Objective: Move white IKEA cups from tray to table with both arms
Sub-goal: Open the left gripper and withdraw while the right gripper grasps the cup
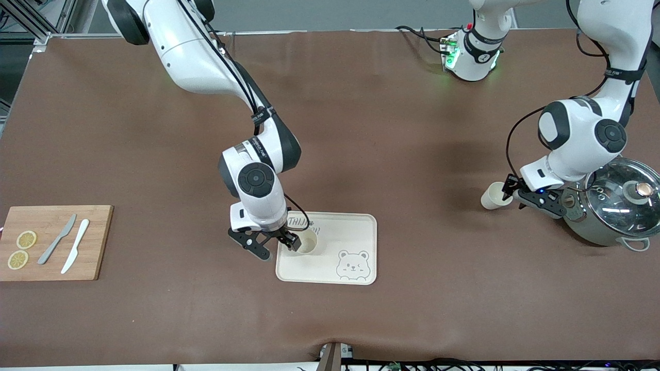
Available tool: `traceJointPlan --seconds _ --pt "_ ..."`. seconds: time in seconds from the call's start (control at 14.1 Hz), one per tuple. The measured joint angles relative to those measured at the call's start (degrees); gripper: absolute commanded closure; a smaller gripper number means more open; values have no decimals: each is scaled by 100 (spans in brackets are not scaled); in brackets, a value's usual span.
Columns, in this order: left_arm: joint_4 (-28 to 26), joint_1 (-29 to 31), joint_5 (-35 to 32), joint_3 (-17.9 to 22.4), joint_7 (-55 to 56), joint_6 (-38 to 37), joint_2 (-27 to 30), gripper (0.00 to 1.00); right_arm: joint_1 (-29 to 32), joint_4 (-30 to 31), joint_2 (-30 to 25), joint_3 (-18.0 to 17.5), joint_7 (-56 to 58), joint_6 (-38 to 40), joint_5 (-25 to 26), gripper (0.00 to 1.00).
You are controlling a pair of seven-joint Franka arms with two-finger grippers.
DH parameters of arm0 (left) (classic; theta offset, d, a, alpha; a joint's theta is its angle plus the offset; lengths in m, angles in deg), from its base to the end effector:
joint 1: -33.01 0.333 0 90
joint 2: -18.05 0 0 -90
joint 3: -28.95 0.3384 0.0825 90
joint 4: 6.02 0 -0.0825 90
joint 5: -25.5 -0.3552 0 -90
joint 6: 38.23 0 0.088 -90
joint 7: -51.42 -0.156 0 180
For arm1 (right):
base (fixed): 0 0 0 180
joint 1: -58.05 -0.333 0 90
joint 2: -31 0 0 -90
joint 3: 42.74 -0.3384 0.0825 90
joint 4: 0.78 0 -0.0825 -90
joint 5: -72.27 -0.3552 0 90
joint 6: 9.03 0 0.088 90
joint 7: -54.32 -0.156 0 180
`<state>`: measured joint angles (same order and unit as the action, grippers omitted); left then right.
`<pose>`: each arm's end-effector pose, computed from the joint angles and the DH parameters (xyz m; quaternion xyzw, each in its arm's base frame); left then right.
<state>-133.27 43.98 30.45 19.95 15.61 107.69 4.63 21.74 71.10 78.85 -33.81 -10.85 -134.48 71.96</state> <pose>0.5496 0.0179 0.2749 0.9650 -0.2543 0.0583 0.0264 0.6600 0.3753 0.2531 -0.9517 0.2973 -0.0765 0.0020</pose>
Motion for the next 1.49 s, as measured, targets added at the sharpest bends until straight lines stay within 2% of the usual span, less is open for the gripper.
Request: traceJointPlan --seconds 0.14,0.57,0.64,0.71,0.78,1.06,1.14,1.49 --pt "47 7 2 1 4 -286 181 42 0 0 70 -5 -30 -72 -1 0" --pt "224 30 5 23 137 -1176 716 42 -168 0 104 -41 -254 -95 -2 0" --pt "277 42 5 25 217 -1290 790 38 -217 0 104 -41 -329 -95 -1 0" --pt "353 62 6 26 307 -1399 862 28 -255 1 105 -41 -380 -95 -1 0" --pt "470 80 6 27 449 -1532 925 11 -278 2 107 -41 -403 -95 -1 0" --pt "1225 100 7 24 1278 -2109 1053 11 -296 35 180 -41 -406 -197 1 0" --pt "1420 96 7 16 1482 -2220 1056 0 -296 56 211 -40 -406 -237 3 0" --pt "1964 89 7 6 1777 -2383 1012 0 -297 96 337 -39 -406 -483 7 0"
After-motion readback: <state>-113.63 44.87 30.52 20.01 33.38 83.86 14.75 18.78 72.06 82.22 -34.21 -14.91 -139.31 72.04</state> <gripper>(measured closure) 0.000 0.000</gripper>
